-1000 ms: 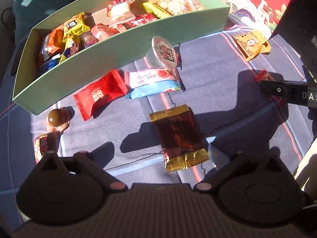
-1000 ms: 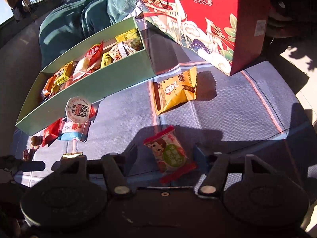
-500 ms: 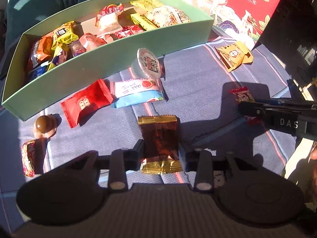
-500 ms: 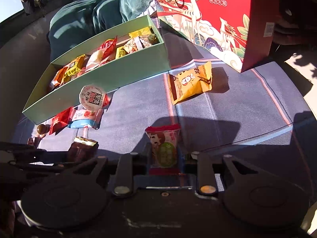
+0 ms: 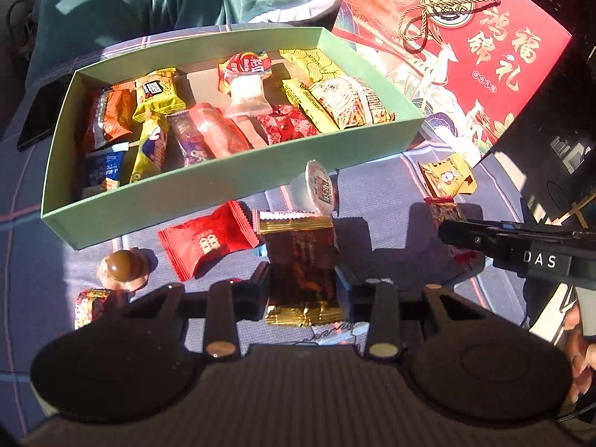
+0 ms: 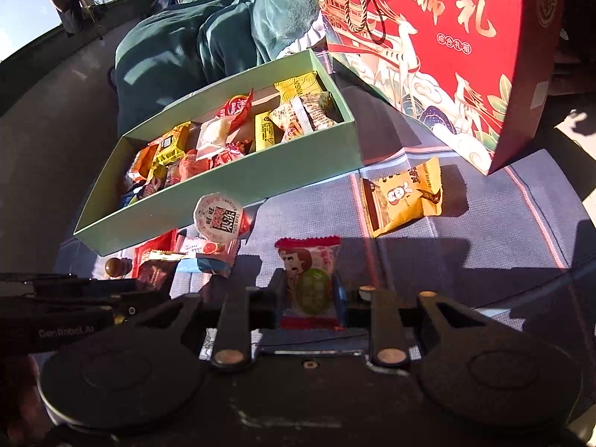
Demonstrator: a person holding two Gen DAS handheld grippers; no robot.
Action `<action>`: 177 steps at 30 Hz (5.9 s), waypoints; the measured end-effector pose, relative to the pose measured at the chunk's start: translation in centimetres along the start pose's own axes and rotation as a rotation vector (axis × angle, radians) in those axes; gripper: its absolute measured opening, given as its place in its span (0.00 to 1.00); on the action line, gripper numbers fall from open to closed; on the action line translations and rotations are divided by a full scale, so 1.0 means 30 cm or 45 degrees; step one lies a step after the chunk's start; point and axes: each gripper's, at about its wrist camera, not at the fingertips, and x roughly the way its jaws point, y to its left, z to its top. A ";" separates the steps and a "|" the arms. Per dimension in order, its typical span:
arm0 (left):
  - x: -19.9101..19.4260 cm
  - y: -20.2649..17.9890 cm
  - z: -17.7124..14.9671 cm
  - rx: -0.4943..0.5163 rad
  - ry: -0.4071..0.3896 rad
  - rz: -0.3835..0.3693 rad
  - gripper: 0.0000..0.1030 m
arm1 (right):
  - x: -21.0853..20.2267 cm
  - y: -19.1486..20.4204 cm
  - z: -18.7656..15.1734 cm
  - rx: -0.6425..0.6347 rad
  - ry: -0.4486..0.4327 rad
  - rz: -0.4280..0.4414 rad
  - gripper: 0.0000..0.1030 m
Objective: Organize snacks
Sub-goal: 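Lower both snacks into the green box and open both grippers, then move right gripper to the yellow cartoon pack while left moves toward remaining snacks, then grasp the yellow cartoon pack with right gripper while left grasps clear cup candy, then carry both snacks into the green box and open both grippers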
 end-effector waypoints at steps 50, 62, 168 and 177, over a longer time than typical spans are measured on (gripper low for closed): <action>0.190 0.244 0.559 -0.159 -0.112 0.213 1.00 | 0.379 0.218 0.651 -0.044 -0.065 0.076 0.99; 0.055 0.100 0.435 -0.079 -0.138 0.187 1.00 | 0.143 0.151 0.514 -0.015 -0.104 0.055 1.00; 0.063 0.314 0.456 -0.118 -0.155 0.106 0.27 | 0.227 0.231 0.533 -0.041 -0.117 0.164 0.20; 0.191 0.347 0.534 -0.130 -0.110 0.121 0.27 | 0.386 0.239 0.602 0.001 -0.057 0.124 0.21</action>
